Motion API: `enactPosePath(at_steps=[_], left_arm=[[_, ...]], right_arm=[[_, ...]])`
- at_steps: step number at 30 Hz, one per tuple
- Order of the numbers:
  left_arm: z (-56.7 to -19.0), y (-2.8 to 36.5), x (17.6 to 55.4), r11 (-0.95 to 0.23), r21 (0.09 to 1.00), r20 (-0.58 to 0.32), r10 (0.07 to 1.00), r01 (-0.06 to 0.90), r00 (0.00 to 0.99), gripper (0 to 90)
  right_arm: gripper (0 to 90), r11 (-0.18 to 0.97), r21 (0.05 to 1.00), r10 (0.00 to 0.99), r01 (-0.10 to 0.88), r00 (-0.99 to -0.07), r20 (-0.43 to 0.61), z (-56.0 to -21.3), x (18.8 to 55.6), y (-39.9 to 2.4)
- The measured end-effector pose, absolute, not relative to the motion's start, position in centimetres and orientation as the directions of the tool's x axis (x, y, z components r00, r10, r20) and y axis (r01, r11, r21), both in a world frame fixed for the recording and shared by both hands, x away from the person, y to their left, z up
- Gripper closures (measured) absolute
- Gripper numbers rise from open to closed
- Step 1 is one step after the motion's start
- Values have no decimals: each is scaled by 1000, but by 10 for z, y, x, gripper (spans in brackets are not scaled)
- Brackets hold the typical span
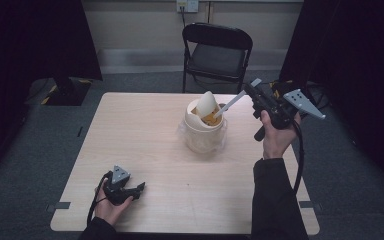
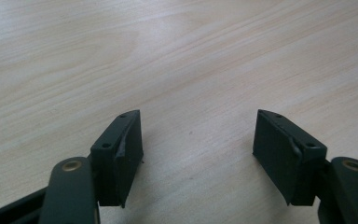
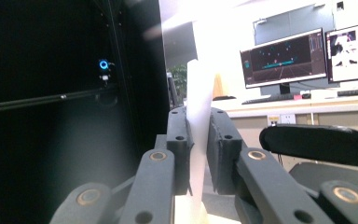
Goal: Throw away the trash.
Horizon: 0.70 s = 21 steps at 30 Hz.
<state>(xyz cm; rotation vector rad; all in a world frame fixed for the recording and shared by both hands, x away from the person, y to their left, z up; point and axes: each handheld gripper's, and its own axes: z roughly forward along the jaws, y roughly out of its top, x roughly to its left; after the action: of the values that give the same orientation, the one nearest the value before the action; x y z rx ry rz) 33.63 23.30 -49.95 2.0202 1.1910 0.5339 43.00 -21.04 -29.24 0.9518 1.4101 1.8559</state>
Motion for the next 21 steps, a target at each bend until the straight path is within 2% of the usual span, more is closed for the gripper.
enactPosePath(at_steps=[21], left_arm=[[-499, 233, 336, -314, 756, -9, 872, 575, 489, 321]], right_arm=[[807, -158, 984, 834, 78, -524, 175, -331, 462, -184]])
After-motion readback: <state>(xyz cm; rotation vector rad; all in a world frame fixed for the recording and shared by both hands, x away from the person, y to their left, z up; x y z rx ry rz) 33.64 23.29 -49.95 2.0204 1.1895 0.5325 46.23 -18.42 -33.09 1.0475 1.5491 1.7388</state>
